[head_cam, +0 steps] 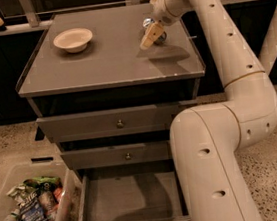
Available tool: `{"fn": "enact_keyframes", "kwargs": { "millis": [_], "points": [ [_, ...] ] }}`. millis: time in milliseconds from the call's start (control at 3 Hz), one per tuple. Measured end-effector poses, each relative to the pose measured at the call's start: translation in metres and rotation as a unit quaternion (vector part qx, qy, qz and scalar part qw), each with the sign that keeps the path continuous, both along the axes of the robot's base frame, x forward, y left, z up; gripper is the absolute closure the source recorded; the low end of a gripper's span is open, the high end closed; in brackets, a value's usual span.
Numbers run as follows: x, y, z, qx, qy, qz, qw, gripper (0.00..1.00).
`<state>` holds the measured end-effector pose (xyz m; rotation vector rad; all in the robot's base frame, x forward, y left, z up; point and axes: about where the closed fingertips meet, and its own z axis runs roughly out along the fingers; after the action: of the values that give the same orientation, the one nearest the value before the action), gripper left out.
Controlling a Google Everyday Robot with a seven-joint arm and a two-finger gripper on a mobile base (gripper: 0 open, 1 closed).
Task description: Place redbull can into bottom drawer
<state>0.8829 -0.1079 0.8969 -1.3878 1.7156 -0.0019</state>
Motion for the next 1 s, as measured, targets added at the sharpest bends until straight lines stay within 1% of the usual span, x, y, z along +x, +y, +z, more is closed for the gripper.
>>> {"fn": "enact_keyframes", "kwargs": {
  "millis": [333, 667, 1000],
  "points": [
    [0.015, -0.005, -0.023, 0.009, 0.005, -0.023, 0.9997, 0.00],
    [0.015, -0.005, -0.023, 0.009, 0.005, -0.023, 0.9997, 0.00],
    [0.015, -0.009, -0.039, 0.033, 0.021, -0.027, 0.9989, 0.00]
  ]
}}
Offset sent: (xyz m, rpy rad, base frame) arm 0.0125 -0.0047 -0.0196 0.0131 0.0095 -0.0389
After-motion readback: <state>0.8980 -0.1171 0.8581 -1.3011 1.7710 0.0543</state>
